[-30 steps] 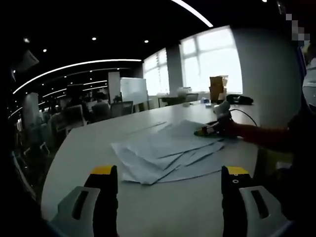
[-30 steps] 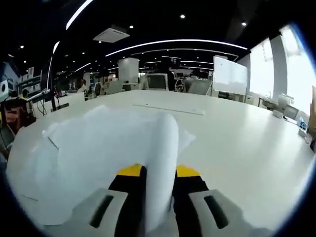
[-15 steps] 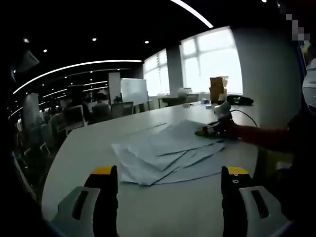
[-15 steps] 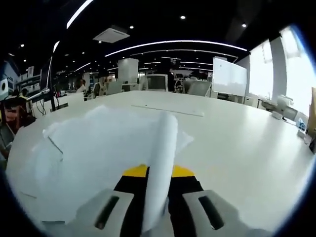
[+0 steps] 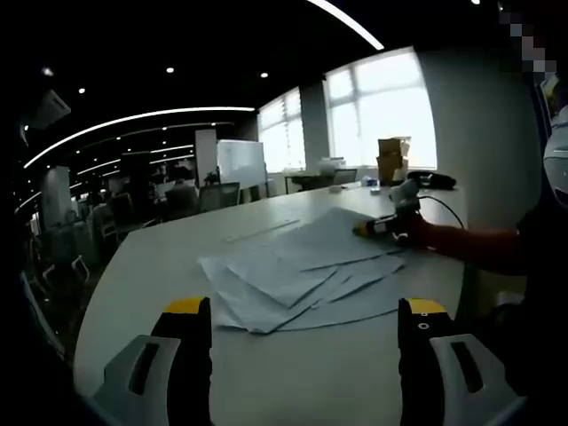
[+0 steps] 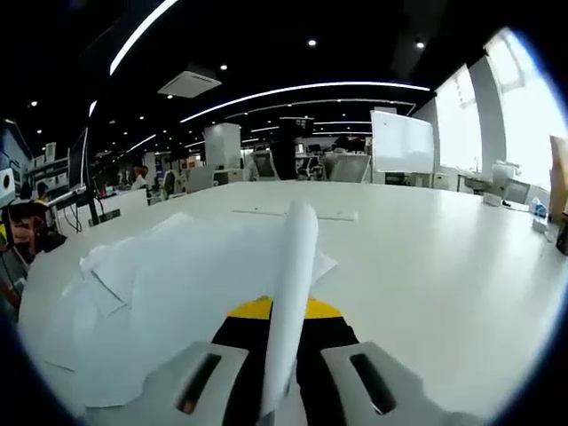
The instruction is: Organize the stack of printing papers by aligning and flattening the scattered papers on the table
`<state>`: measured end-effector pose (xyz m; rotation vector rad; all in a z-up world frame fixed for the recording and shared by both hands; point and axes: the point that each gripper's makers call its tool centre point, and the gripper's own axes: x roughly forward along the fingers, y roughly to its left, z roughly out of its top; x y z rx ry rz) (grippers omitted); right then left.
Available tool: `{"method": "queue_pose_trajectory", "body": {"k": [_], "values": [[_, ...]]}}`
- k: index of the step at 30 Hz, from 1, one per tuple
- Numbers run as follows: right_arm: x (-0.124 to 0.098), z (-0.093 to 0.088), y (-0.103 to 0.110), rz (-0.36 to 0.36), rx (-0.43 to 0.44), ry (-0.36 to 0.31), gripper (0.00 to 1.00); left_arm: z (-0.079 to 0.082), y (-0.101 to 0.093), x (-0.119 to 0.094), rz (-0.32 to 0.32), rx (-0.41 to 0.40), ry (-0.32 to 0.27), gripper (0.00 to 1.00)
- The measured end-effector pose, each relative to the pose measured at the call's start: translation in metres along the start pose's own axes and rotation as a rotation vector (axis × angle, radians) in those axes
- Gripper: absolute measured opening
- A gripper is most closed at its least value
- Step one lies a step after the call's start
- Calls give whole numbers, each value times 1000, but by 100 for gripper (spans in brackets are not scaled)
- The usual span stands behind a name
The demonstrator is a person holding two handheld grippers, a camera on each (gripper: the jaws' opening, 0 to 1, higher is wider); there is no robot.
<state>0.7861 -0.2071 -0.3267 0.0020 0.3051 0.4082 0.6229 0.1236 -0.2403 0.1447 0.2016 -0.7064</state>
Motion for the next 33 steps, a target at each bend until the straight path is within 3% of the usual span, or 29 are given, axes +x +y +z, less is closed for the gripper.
{"method": "queue_pose_trajectory", "body": {"k": [12,33], "values": [[3,14,-14,-17,4,-70,1,1,-1,1,0,0,0,89],[-8,36,-13,-23,-21,-185,0,0,-1,0,1,-3,0,89]]}}
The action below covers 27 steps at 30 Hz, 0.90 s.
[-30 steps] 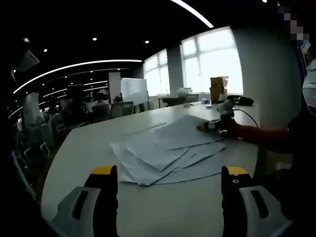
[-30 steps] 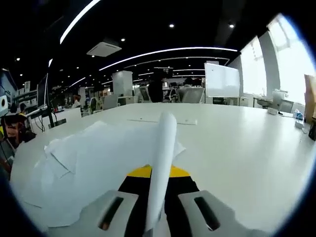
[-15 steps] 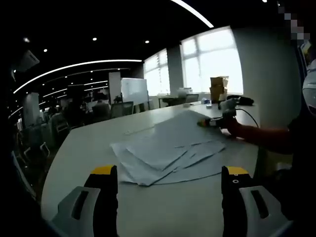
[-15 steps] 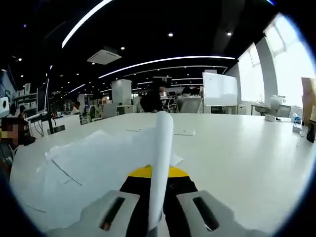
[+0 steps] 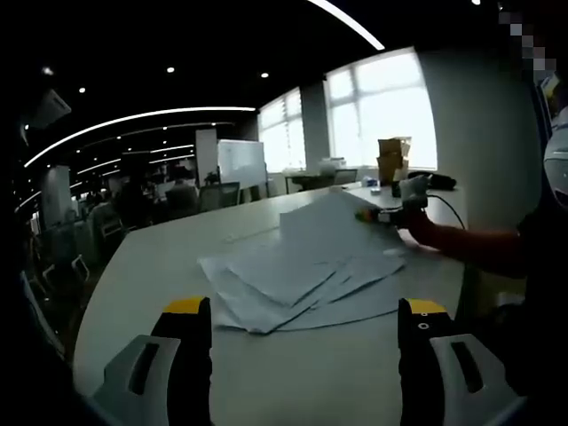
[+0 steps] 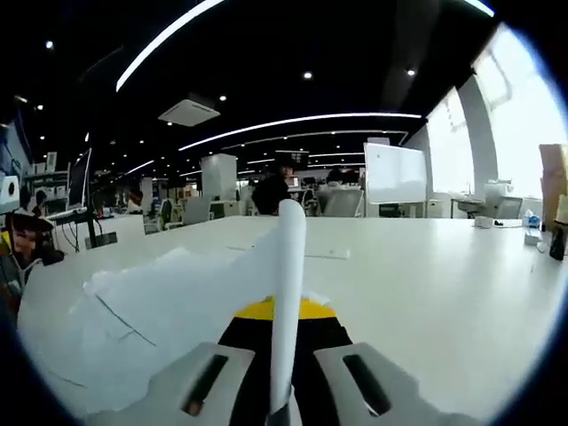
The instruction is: Organize the stack of printing papers by aligning and flattening the scattered papers on the table
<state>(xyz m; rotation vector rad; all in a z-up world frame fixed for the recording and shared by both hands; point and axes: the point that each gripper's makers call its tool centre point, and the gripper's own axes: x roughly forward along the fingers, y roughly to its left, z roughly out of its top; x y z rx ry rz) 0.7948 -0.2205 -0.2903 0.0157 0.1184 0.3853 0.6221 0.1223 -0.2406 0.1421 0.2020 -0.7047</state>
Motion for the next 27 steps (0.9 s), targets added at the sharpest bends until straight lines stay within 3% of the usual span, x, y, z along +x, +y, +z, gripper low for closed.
{"method": "queue_pose_trajectory", "body": {"k": [7,27], "values": [[-9,17,6,3,-24,-79,0,1,0,1,-1,0,0,89],[-17,35,23,41,-20,-163,0,1,4,-4,9,-1,-3,89]]}}
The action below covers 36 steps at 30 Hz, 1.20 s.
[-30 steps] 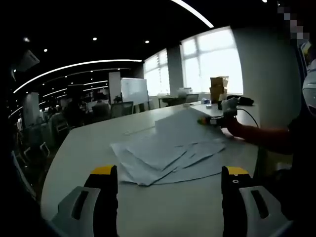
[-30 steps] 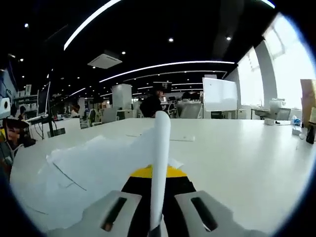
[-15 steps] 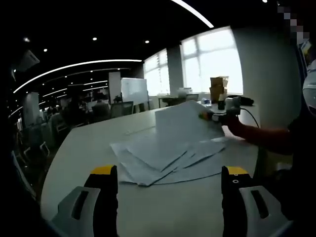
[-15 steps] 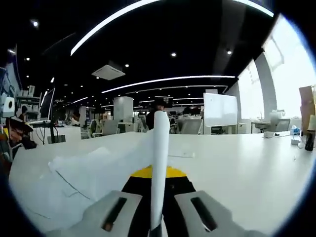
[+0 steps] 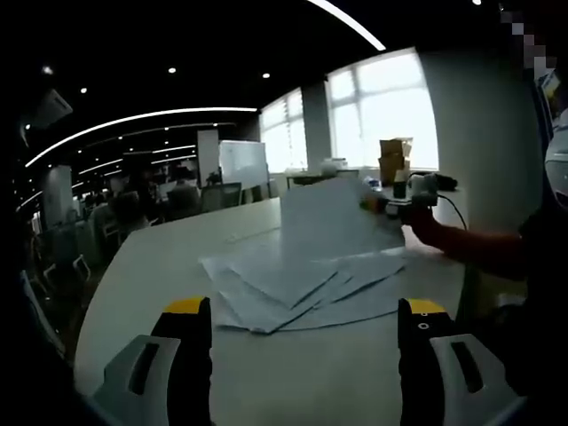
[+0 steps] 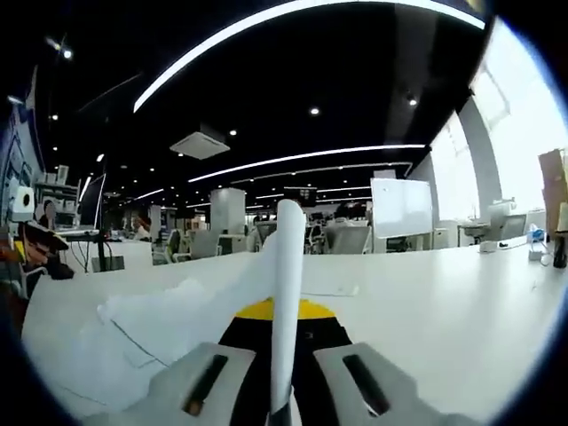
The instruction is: Organize the stack of printing papers by aligning and flattening the scattered papers on the table
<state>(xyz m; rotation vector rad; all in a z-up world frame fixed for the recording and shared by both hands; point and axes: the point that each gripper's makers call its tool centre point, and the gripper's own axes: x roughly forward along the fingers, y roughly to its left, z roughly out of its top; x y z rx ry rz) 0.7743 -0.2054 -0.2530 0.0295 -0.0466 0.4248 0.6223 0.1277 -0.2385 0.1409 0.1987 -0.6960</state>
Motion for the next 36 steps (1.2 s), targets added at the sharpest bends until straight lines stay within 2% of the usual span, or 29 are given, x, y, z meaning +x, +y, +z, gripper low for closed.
{"method": "queue_pose_trajectory", "body": {"k": [3,8,22,36], "values": [[2,-6,-3,-5,-6,22,0,0,0,0,0,1,-1,89],[1,-5,-3,0,11,16,0,0,-1,-1,0,2,-1,89],[2,-6,3,16,-17,24,0,4,-2,-2,-3,14,-2,89],[2,-4,4,25,-28,15,0,3,-3,1,-3,5,0,88]]}}
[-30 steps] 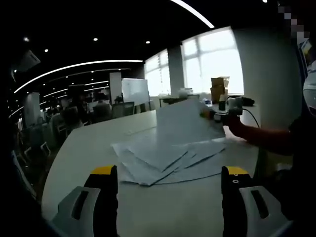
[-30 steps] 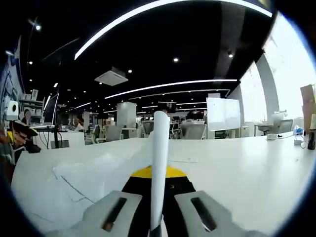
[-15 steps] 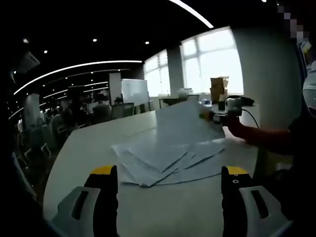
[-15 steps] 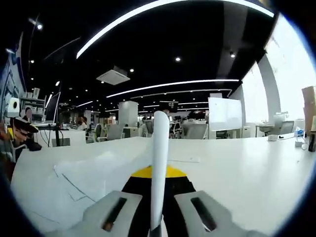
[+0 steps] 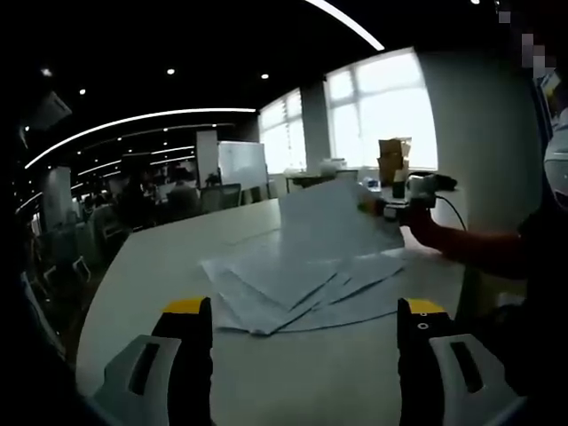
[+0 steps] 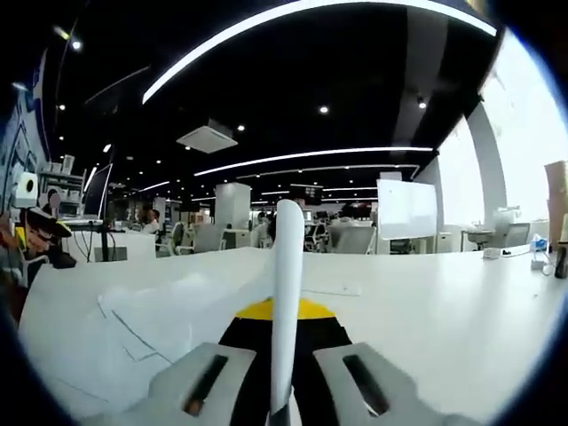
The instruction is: Organize the stack of printing papers by aligning and flattening the scattered papers on the table
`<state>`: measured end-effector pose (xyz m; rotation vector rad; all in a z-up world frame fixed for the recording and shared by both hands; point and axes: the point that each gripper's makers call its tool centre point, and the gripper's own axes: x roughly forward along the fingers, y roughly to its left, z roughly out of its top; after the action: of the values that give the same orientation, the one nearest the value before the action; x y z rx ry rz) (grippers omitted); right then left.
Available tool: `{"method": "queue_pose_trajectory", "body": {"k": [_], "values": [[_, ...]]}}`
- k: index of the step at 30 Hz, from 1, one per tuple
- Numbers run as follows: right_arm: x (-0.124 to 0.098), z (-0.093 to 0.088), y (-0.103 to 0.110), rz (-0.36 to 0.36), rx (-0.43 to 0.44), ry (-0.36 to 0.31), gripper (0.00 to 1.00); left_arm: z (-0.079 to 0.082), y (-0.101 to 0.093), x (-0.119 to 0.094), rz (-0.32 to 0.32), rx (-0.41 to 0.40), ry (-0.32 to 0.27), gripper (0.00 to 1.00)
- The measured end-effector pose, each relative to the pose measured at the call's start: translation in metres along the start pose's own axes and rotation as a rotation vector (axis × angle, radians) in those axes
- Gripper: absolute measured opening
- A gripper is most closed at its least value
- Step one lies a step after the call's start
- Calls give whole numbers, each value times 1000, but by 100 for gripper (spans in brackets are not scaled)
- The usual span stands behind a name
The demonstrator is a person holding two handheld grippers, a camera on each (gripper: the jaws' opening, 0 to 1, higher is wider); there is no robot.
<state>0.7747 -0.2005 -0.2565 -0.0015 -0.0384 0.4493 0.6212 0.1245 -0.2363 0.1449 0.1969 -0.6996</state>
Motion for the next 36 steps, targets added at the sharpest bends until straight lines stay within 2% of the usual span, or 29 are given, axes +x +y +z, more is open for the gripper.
{"method": "queue_pose_trajectory", "body": {"k": [36], "values": [[-2,6,10,21,-40,-24,0,3,2,-3,9,-3,-14,88]]}}
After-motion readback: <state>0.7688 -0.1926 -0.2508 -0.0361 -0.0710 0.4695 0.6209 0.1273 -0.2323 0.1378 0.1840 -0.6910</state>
